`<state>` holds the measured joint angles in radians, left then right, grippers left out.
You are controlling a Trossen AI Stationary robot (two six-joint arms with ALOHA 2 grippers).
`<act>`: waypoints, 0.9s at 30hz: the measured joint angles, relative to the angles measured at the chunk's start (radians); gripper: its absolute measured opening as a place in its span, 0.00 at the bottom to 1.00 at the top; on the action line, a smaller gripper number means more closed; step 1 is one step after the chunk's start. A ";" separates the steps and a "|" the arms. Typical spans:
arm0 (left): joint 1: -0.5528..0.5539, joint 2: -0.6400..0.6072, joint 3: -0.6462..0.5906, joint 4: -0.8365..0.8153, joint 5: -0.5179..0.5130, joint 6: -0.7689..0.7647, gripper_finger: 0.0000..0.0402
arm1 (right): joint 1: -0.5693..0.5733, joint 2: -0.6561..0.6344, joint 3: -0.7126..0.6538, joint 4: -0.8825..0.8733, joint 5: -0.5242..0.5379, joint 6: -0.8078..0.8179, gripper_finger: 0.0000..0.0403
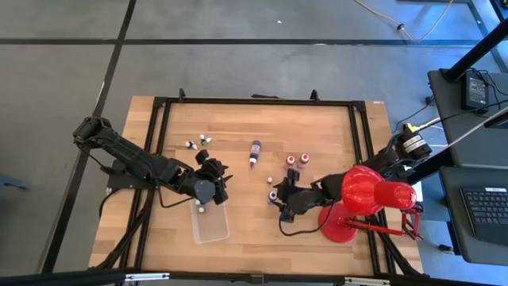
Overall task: Pick & Place food coloring
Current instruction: Put the large blue food coloring bottle into the bin
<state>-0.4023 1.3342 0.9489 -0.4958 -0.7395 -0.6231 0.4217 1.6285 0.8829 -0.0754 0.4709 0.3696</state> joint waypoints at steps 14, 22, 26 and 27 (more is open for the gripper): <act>0.000 0.000 0.000 -0.001 0.000 0.000 0.38 | -0.021 0.004 0.000 -0.012 -0.063 0.018 0.33; 0.000 0.000 0.000 -0.001 0.000 0.001 0.38 | -0.035 0.003 0.000 -0.010 -0.058 0.000 0.28; 0.000 0.000 0.000 -0.001 0.000 0.003 0.38 | -0.036 0.005 -0.002 0.028 -0.023 -0.015 0.31; 0.000 0.000 0.000 -0.001 0.000 0.008 0.38 | -0.036 0.005 -0.002 0.055 -0.023 -0.029 0.30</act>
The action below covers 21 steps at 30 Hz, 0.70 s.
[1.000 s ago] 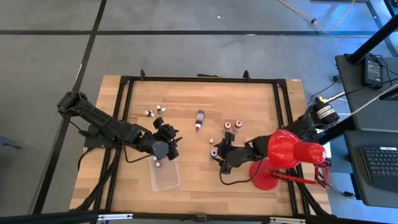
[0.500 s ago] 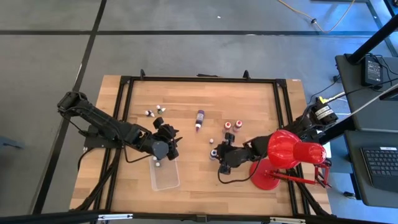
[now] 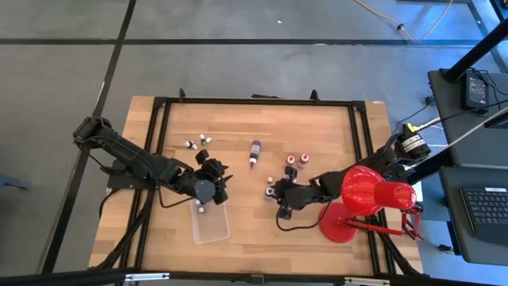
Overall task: Pick & Place food coloring
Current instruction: Put the large blue food coloring bottle into the bin
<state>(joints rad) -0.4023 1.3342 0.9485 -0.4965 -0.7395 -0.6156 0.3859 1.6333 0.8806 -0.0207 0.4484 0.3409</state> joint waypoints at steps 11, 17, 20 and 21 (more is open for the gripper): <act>0.000 0.000 0.000 0.000 0.000 0.009 0.38 | -0.045 0.000 0.000 0.268 -0.110 -0.090 0.29; 0.000 0.000 0.000 0.000 0.000 0.009 0.38 | -0.065 0.000 0.000 0.336 -0.137 -0.137 0.29; 0.000 0.000 0.000 0.000 0.000 0.009 0.38 | -0.075 0.000 0.008 0.364 -0.174 -0.157 0.29; 0.000 0.000 0.000 0.000 0.000 0.009 0.38 | -0.077 0.000 0.019 0.362 -0.192 -0.164 0.29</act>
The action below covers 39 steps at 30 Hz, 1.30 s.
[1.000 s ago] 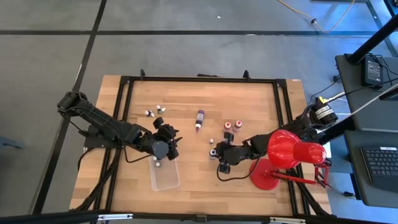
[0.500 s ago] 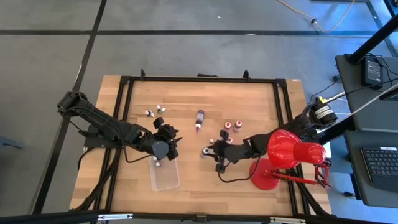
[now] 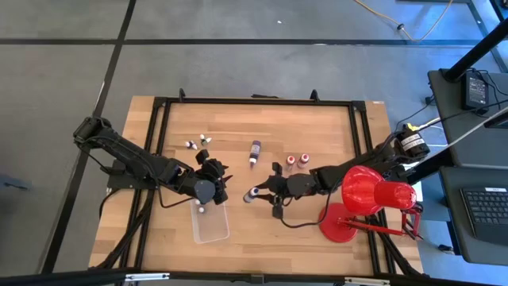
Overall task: Pick & Place food coloring
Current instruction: Put the large blue food coloring bottle into the bin
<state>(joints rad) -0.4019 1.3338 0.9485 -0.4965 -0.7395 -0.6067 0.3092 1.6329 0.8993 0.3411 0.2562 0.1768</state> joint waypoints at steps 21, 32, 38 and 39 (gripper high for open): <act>0.000 -0.001 0.000 0.000 0.000 0.000 0.38 | -0.013 0.262 0.338 -0.258 -0.103 -0.081 0.30; 0.000 -0.001 0.000 0.001 0.000 0.000 0.38 | -0.021 0.362 0.412 -0.315 -0.129 -0.076 0.30; 0.000 0.000 0.000 0.001 0.000 0.000 0.38 | -0.025 0.366 0.412 -0.331 -0.127 -0.051 0.30; 0.000 0.000 0.000 0.000 0.000 0.000 0.38 | -0.025 0.366 0.412 -0.331 -0.127 -0.051 0.30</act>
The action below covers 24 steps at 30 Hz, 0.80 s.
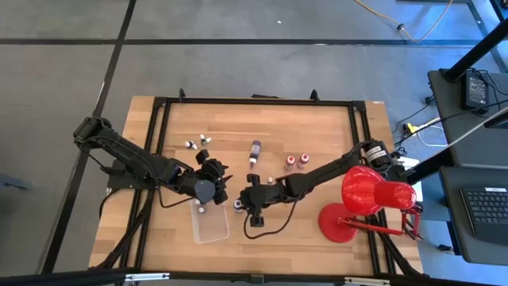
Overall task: Pick & Place food coloring
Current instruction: Put the large blue food coloring bottle into the bin
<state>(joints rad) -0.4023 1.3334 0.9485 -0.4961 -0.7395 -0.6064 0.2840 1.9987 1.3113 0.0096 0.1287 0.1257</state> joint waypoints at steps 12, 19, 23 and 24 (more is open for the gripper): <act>0.000 0.000 0.000 0.000 0.000 0.000 0.38 | 0.000 0.000 0.000 -0.017 0.000 -0.002 0.40; 0.000 0.000 0.000 0.000 0.000 0.000 0.38 | 0.000 0.000 0.000 -0.024 0.000 -0.004 0.45; 0.000 0.000 0.000 0.000 0.000 0.000 0.38 | 0.000 0.000 0.000 -0.024 0.007 -0.016 0.50; 0.000 0.000 0.000 0.000 0.000 0.000 0.38 | 0.000 -0.003 0.000 -0.028 0.008 -0.025 0.51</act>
<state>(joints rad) -0.4023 1.3334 0.9485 -0.4961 -0.7395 -0.6065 0.2844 1.9958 1.3113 -0.0184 0.1364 0.1008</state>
